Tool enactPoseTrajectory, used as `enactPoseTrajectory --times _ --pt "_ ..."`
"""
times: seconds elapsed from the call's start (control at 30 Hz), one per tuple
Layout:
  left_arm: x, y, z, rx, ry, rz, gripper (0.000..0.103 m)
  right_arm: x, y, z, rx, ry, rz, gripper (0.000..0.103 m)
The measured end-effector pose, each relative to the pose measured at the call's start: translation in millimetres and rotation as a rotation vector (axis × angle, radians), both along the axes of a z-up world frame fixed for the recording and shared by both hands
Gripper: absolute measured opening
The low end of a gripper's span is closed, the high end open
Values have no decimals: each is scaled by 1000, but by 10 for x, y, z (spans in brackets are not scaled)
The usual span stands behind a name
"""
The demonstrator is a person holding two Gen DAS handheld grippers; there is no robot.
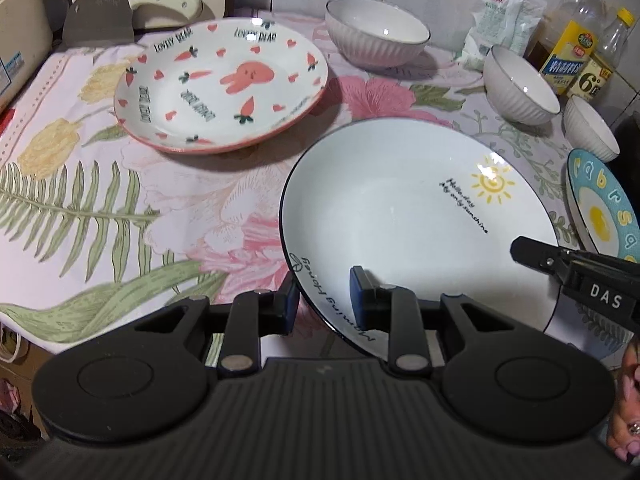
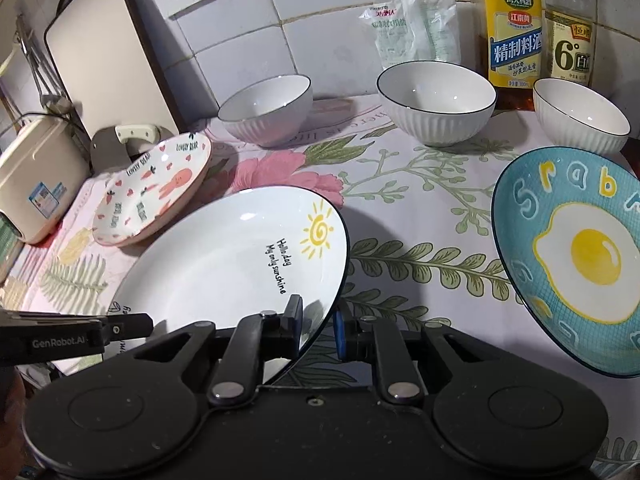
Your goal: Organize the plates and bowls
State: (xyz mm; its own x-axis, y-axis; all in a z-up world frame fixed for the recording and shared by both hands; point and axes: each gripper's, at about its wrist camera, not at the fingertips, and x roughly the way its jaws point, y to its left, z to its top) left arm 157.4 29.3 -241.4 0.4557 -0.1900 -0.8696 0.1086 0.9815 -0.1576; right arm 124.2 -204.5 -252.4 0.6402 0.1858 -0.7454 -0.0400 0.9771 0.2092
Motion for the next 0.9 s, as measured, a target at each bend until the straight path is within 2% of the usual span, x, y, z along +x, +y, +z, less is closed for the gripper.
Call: enactPoseTrajectory --times 0.17,0.23,0.3,0.37,0.5,0.6,0.67,0.7,0.77,0.83,0.9 --pt "9 -40 -56 26 47 1 24 36 23 -41 -34 70 -42 20" --pt "7 -56 -45 37 49 -7 24 51 50 -55 -67 83 -41 21" --pt "16 -41 -29 34 66 8 24 61 28 -76 -59 80 -45 22" --pt "19 -12 7 22 100 34 24 50 27 -54 -79 85 -52 28" --pt "-40 3 172 64 94 16 24 -29 61 155 -135 52 -9 34" --pt "-78 65 314 72 102 0 27 -83 53 367 -138 20 20 46" --pt "-98 109 414 85 106 -4 29 -86 70 507 -119 3 46 47" --pt "-103 132 464 97 107 -7 30 -81 91 571 -113 -3 66 47" --pt "-100 185 568 113 101 -14 41 -49 169 678 -110 -9 108 52" --pt "-75 251 679 108 86 -22 44 -20 242 778 -98 -28 136 63" --pt "-25 324 787 107 79 -26 46 16 309 877 -71 -33 161 65"
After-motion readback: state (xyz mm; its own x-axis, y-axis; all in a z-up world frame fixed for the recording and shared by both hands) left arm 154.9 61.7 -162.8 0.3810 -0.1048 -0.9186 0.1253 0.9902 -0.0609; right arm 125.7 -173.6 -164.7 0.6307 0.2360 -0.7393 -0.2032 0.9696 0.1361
